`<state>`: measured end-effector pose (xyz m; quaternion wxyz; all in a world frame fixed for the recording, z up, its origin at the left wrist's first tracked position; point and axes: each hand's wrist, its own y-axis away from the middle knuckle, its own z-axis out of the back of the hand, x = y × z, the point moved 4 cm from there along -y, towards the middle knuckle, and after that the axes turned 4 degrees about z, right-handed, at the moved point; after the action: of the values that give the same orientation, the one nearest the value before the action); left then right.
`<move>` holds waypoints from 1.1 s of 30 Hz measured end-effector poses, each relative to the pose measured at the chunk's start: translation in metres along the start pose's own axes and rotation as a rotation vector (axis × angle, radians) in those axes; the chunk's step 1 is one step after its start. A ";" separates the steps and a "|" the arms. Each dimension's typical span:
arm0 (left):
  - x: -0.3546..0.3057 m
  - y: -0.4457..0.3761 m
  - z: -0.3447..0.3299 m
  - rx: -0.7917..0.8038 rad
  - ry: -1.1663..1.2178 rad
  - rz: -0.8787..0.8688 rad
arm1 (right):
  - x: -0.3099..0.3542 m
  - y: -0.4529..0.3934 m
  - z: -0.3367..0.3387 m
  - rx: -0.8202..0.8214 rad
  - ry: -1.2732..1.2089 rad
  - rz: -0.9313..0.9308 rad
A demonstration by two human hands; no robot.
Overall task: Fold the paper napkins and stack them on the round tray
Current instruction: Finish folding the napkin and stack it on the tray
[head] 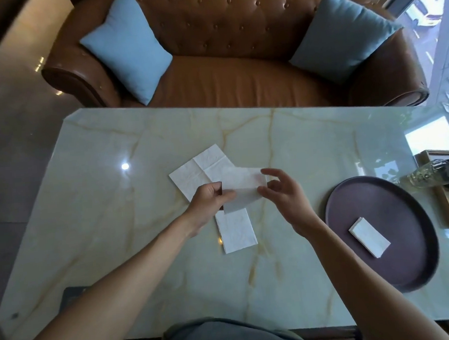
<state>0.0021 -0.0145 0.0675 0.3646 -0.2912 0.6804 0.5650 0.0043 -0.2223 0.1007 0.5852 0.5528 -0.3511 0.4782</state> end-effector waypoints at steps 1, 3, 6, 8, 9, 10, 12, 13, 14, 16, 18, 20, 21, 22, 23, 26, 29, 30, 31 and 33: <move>-0.004 0.001 0.000 -0.036 -0.022 -0.028 | 0.003 -0.001 0.001 0.003 0.042 0.030; -0.010 0.002 0.001 -0.156 -0.098 -0.070 | 0.008 -0.003 0.002 -0.013 0.139 0.076; -0.018 0.004 0.000 -0.213 -0.199 -0.176 | 0.015 -0.004 0.003 -0.017 0.271 0.122; -0.024 0.005 -0.003 -0.209 -0.300 -0.233 | 0.017 -0.004 0.003 0.001 0.326 0.129; -0.027 0.007 -0.005 -0.213 -0.355 -0.254 | 0.017 -0.005 0.003 0.010 0.362 0.130; -0.030 0.009 -0.006 -0.222 -0.408 -0.276 | 0.017 -0.004 0.003 0.018 0.399 0.132; -0.033 0.011 -0.008 -0.240 -0.493 -0.323 | 0.018 -0.004 0.001 0.034 0.454 0.143; -0.034 0.012 -0.008 -0.248 -0.528 -0.342 | 0.019 -0.004 0.000 0.036 0.472 0.155; -0.035 0.012 -0.008 -0.255 -0.567 -0.357 | 0.020 -0.004 -0.001 0.030 0.492 0.170; -0.035 0.012 -0.005 -0.264 -0.648 -0.364 | 0.021 -0.005 0.000 -0.002 0.536 0.194; -0.034 0.011 -0.001 -0.263 -0.698 -0.369 | 0.022 -0.006 0.001 -0.020 0.584 0.215; -0.036 0.011 0.001 -0.237 -0.711 -0.388 | 0.023 -0.008 0.001 0.000 0.611 0.240; -0.039 0.012 0.001 -0.210 -0.707 -0.394 | 0.026 -0.008 0.001 0.017 0.608 0.246; -0.042 0.013 0.001 -0.177 -0.696 -0.393 | 0.028 -0.007 0.001 0.039 0.599 0.243; -0.046 0.014 0.000 -0.145 -0.682 -0.384 | 0.030 -0.007 0.000 0.064 0.586 0.232; -0.052 0.016 0.002 -0.095 -0.639 -0.354 | 0.033 -0.008 0.002 0.117 0.553 0.201; -0.056 0.018 0.006 -0.051 -0.568 -0.348 | 0.035 -0.012 0.009 0.119 0.492 0.174; -0.057 0.018 0.006 -0.026 -0.542 -0.341 | 0.036 -0.012 0.011 0.129 0.476 0.172; -0.058 0.019 0.007 -0.004 -0.525 -0.332 | 0.036 -0.011 0.013 0.143 0.460 0.170; -0.059 0.019 0.008 0.016 -0.511 -0.320 | 0.036 -0.009 0.019 0.149 0.438 0.162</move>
<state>0.0214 -0.0035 0.1264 0.6106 -0.2402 0.5166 0.5500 0.0261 -0.2342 0.1341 0.5648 0.4475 -0.2226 0.6566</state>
